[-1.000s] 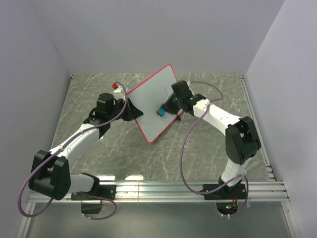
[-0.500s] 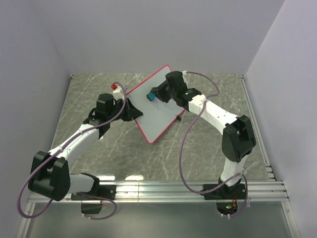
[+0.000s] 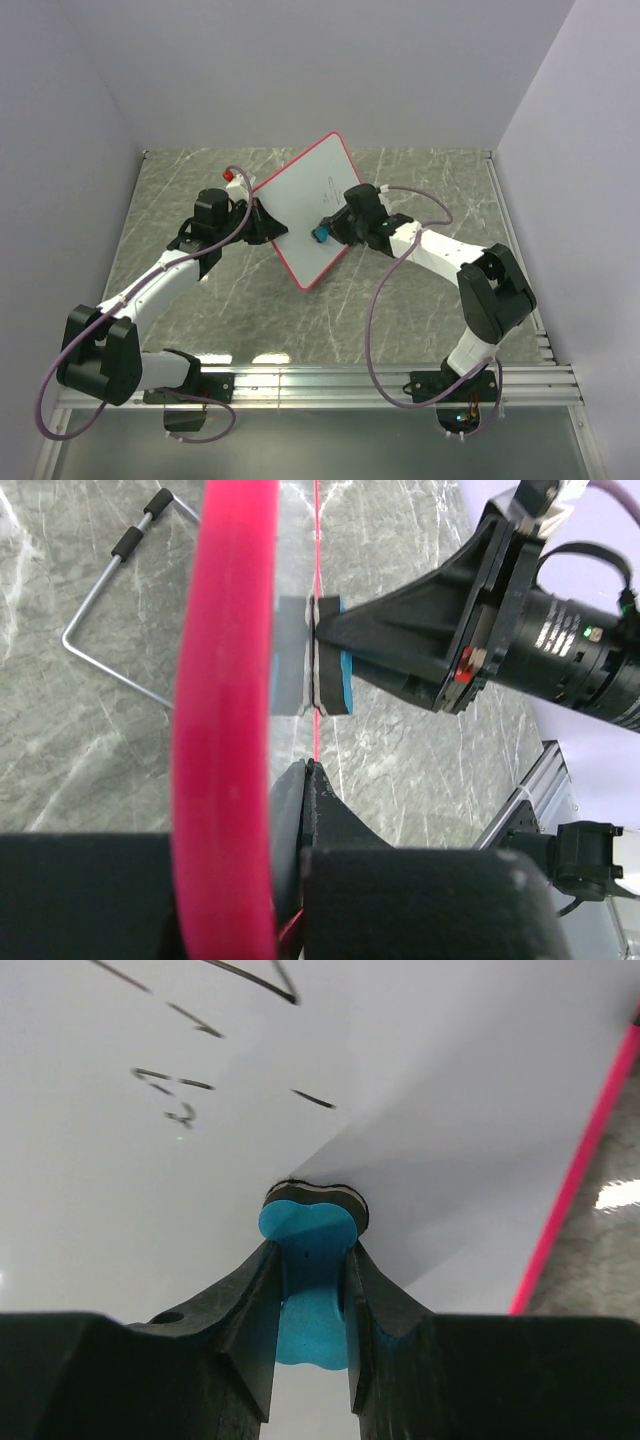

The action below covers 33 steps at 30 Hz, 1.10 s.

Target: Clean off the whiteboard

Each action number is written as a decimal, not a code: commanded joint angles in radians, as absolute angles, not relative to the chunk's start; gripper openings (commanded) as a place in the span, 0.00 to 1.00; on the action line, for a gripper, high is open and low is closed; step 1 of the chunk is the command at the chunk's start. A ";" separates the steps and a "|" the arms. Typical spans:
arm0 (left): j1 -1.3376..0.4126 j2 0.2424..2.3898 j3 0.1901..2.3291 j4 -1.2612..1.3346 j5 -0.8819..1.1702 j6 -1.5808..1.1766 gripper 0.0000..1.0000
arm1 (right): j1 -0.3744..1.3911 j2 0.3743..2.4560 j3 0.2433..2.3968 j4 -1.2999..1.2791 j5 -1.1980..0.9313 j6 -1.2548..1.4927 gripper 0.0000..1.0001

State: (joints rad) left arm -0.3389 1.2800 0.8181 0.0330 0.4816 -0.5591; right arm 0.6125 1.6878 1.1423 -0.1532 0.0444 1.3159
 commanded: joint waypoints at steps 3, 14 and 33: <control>-0.385 1.295 0.793 -0.172 0.681 -0.459 0.00 | 0.653 1.726 1.069 -0.216 0.014 1.313 0.00; -0.387 1.304 0.796 -0.167 0.683 -0.454 0.00 | 0.597 1.830 1.514 -0.253 0.023 1.227 0.00; -0.390 1.302 0.795 -0.183 0.661 -0.453 0.00 | 0.577 1.808 1.334 -0.216 0.021 1.203 0.00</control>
State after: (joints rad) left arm -0.3317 1.2877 0.8181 0.0296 0.4805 -0.6048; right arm 0.5510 1.8652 1.4937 -0.1856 0.0021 1.2114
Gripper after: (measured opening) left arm 0.084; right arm 0.335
